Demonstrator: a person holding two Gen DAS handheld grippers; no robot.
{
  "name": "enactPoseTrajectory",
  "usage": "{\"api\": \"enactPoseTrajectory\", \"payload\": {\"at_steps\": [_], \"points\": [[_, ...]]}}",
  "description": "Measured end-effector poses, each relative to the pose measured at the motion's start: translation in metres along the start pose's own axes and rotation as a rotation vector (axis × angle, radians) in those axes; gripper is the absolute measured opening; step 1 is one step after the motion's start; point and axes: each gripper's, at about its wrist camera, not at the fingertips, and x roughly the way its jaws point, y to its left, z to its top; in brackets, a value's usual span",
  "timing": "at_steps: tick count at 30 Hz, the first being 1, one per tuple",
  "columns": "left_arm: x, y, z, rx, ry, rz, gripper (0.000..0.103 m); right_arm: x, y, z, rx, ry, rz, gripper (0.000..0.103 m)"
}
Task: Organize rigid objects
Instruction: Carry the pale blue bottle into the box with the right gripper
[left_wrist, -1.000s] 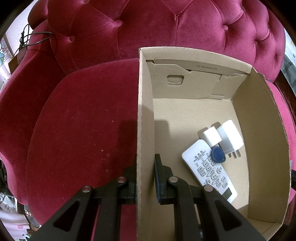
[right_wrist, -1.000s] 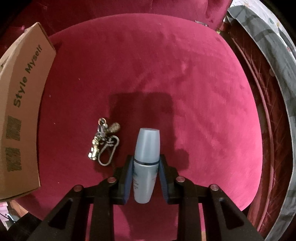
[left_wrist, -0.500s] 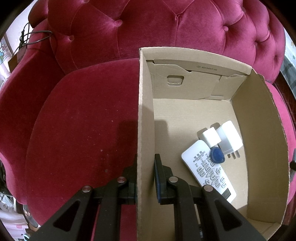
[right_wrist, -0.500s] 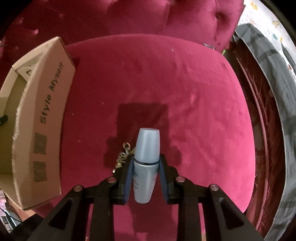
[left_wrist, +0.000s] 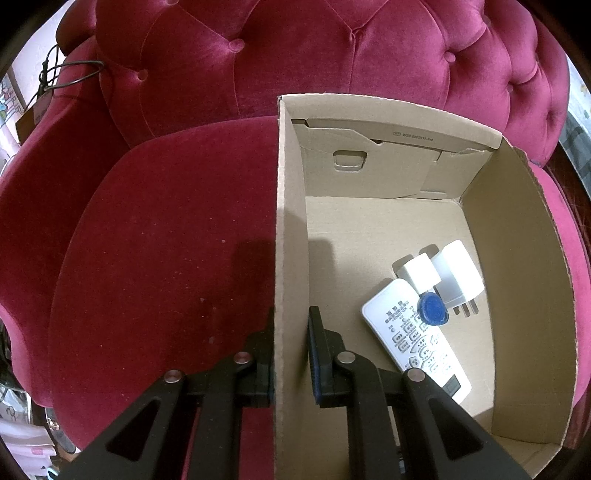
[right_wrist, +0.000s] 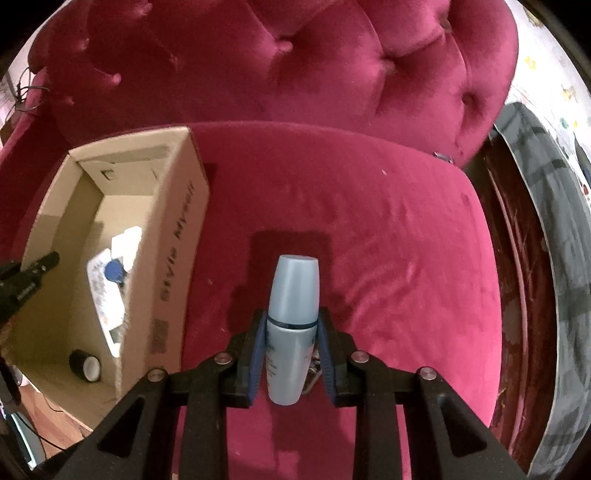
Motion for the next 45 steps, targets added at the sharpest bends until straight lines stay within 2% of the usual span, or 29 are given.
{"api": "enactPoseTrajectory", "payload": {"at_steps": [9, 22, 34, 45], "points": [[-0.001, 0.002, 0.000, -0.001, 0.000, -0.005, 0.014, -0.014, 0.034, 0.027, -0.045, -0.049, 0.037, 0.027], [-0.001, 0.004, 0.000, -0.008, 0.000, -0.018, 0.014, -0.015, 0.109, 0.058, -0.133, -0.083, 0.123, 0.027], [0.000, 0.003, 0.000, -0.007, 0.000, -0.017, 0.014, 0.027, 0.157, 0.061, -0.183, -0.015, 0.161, 0.027], [0.000, 0.005, 0.000, -0.010, -0.001, -0.022, 0.015, 0.069, 0.181, 0.056, -0.181, 0.049, 0.179, 0.028]]}}
